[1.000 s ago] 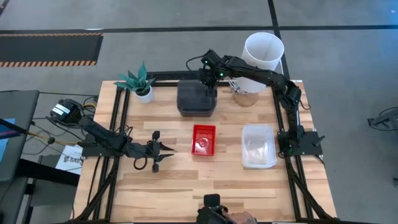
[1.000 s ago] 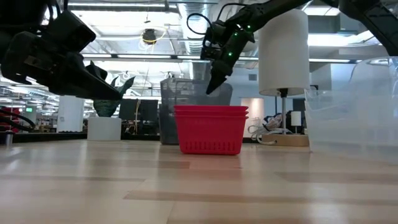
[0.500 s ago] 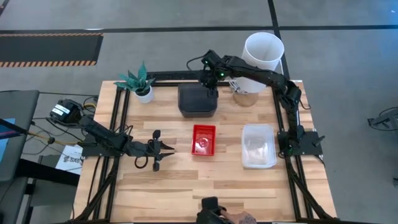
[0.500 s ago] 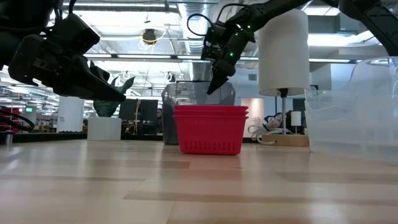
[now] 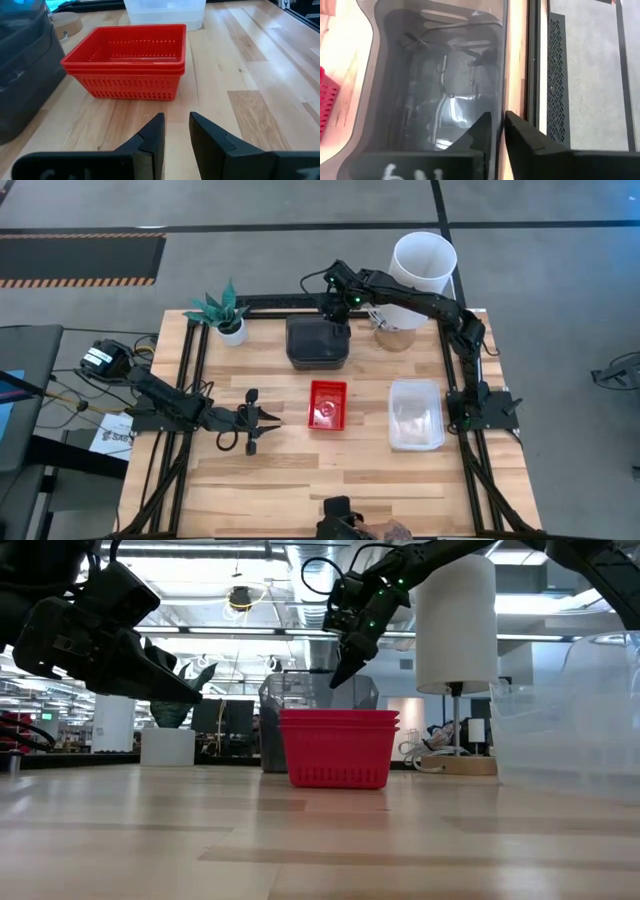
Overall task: Stack baskets by color
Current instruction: Stack the bottom black bin on top of the top black bin, then return to Home Position
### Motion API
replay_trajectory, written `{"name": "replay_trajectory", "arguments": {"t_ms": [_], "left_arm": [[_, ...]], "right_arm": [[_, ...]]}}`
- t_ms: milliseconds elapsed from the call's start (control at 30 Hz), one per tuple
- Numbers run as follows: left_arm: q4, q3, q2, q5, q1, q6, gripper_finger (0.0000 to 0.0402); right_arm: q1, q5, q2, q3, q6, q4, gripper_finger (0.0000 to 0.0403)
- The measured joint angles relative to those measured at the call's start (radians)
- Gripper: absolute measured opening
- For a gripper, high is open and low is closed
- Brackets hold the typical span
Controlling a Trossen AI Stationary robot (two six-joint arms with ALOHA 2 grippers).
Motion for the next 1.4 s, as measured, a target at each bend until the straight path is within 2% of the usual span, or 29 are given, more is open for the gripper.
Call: {"name": "replay_trajectory", "arguments": {"t_ms": [167,300,500,600,1067,1200,1400], "left_arm": [[0.000,0.000,0.000,0.000,0.000,-0.001,0.0078],[0.000,0.000,0.000,0.000,0.000,-0.001,0.0078],[0.000,0.000,0.000,0.000,0.000,-0.006,0.0078],[-0.001,0.000,0.000,0.000,0.000,-0.008,0.0078],[0.006,0.000,0.000,0.019,0.000,0.011,0.0078],[0.050,0.007,-0.024,0.032,0.031,0.047,0.0078],[0.033,0.048,-0.170,0.175,0.123,0.137,0.0078]], "right_arm": [[-0.007,0.000,0.000,0.000,0.009,-0.011,0.0011],[-0.014,-0.004,0.000,0.000,0.024,-0.015,0.0016],[-0.021,-0.065,0.000,0.000,0.040,-0.012,0.0013],[-0.020,-0.071,0.006,0.000,0.047,-0.009,0.0033],[-0.026,-0.074,-0.029,0.027,0.099,0.014,0.0179],[-0.015,-0.075,-0.087,0.063,0.166,-0.029,0.0198],[0.035,-0.094,-0.231,0.064,0.260,-0.164,0.0194]]}}
